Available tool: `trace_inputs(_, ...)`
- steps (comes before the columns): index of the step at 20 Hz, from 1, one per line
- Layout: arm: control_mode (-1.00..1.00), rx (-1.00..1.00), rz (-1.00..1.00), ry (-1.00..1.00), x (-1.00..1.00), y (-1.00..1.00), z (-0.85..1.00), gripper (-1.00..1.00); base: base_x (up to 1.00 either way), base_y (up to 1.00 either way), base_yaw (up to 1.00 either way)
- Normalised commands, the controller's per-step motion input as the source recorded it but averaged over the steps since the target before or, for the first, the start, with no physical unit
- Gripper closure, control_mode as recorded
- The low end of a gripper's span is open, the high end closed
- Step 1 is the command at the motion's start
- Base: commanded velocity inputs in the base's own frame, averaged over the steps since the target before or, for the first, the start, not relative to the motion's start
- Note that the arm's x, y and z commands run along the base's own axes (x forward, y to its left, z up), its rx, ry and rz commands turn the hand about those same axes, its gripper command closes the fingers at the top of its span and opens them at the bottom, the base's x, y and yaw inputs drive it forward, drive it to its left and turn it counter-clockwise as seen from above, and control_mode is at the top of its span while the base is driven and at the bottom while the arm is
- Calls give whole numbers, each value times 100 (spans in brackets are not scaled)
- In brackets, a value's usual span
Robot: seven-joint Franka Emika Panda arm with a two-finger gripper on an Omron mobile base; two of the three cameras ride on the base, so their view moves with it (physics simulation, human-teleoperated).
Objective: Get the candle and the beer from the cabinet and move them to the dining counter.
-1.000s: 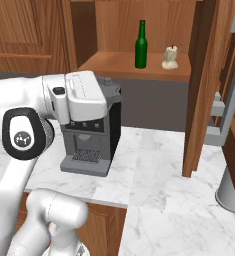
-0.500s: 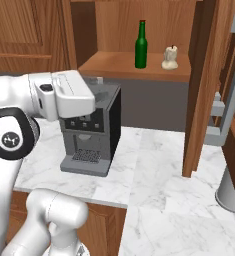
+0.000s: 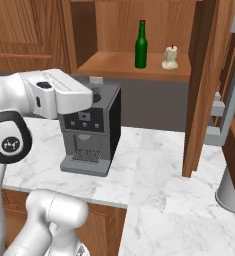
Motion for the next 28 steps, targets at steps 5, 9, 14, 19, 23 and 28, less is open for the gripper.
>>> trace_inputs(5,-100,5,21,9,17,15,14,-100,0,0,0)
trace_inputs(9,-100,2,17,6,14,13,7,-100,0,0,0)
trace_inputs(14,-100,0,7,3,3,1,10,-100,0,0,0)
trace_inputs(19,-100,1,1,1,28,0,9,-100,0,0,0)
trace_inputs(23,-100,2,0,1,44,0,15,-100,0,0,0)
trace_inputs(28,-100,2,1,0,46,0,4,-100,0,0,0)
